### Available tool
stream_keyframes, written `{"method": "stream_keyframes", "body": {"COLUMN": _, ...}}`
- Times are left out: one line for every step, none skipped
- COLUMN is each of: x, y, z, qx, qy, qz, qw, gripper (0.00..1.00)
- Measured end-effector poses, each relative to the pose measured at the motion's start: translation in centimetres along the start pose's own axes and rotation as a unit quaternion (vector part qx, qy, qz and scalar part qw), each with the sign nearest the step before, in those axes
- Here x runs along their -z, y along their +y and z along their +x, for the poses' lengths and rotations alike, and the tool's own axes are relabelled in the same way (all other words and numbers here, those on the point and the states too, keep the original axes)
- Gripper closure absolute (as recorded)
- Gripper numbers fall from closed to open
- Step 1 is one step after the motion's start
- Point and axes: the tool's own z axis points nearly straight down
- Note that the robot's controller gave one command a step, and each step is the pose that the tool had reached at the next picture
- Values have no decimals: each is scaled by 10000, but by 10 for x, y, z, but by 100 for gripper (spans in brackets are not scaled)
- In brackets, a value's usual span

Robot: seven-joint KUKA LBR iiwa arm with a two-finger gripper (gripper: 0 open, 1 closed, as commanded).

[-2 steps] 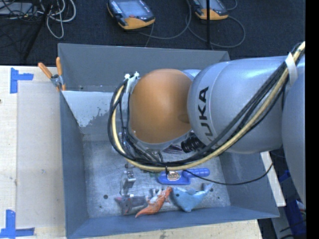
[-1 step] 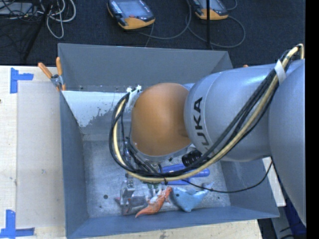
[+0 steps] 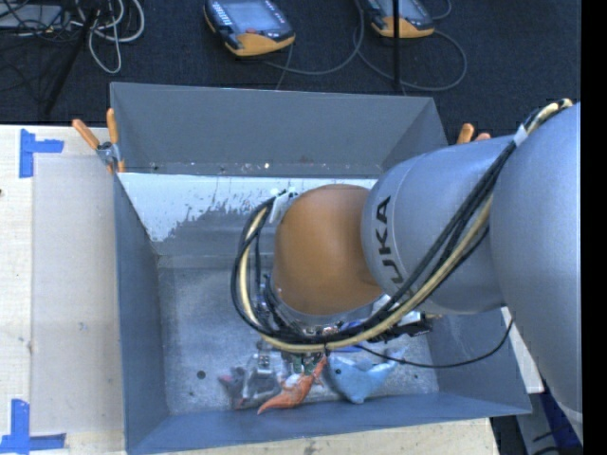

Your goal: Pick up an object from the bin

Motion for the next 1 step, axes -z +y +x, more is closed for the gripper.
{"method": "stream_keyframes", "body": {"x": -38, "y": -22, "z": -5, "qx": 246, "qy": 4, "qz": 4, "qw": 9997, "gripper": 0}}
